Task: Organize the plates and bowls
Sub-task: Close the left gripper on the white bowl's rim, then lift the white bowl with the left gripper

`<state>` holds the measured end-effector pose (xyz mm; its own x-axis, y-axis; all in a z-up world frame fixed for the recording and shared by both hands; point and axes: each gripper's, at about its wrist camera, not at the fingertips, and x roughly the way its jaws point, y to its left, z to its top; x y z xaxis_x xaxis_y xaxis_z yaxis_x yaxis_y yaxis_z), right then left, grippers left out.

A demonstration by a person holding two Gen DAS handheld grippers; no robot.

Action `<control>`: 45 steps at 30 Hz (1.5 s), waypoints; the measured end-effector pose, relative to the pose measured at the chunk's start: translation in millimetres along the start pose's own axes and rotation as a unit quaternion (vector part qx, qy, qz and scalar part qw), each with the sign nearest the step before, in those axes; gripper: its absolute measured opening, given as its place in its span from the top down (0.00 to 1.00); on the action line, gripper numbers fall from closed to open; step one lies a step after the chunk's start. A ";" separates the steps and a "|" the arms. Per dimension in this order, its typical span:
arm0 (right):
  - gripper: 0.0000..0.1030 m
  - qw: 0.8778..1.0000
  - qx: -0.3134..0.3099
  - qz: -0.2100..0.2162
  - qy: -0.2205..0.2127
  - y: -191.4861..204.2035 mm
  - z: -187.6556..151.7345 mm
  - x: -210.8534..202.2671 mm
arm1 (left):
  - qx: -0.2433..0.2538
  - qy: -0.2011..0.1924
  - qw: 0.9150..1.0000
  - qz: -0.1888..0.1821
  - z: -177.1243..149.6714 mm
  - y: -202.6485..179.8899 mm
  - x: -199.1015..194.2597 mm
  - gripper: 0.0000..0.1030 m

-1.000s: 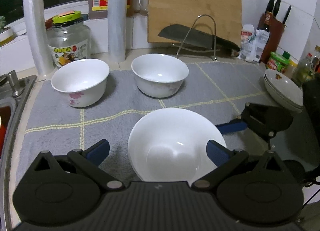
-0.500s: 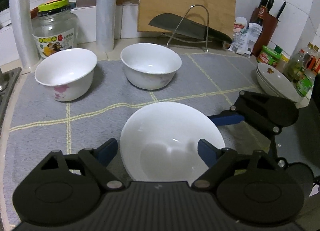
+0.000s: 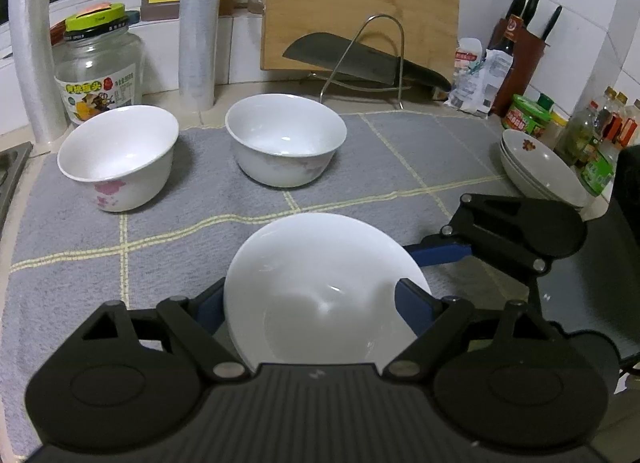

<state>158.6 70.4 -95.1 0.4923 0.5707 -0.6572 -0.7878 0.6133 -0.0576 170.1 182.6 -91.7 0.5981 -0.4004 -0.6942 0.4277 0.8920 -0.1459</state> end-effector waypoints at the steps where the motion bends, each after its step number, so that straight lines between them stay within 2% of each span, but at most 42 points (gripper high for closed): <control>1: 0.13 1.000 0.001 -0.001 0.001 0.1 -0.2 -0.8 | 0.002 0.000 1.000 -0.001 0.4 -0.7 -0.3 0.17; 9: 0.13 1.000 0.009 -0.014 0.003 -2.3 -1.4 -13.6 | 0.011 -0.007 1.000 -0.014 4.3 -11.4 -1.7 0.17; 28: 0.13 0.994 0.058 -0.089 0.024 -29.0 -39.6 -69.5 | 0.068 0.006 0.994 -0.089 25.6 -72.3 35.6 0.17; 36: 0.13 0.991 0.075 -0.101 0.038 -40.0 -51.2 -77.6 | 0.078 0.011 0.991 -0.108 28.5 -91.1 47.9 0.16; 45: 0.13 0.991 0.078 -0.101 0.047 -45.0 -57.0 -80.2 | 0.076 0.017 0.991 -0.111 27.3 -98.4 56.0 0.16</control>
<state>133.5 -34.1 -82.6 0.5910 0.3791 -0.7120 -0.6065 0.7908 -0.0823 180.1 66.7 -97.0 0.4561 -0.5739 -0.6801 0.6444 0.7401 -0.1923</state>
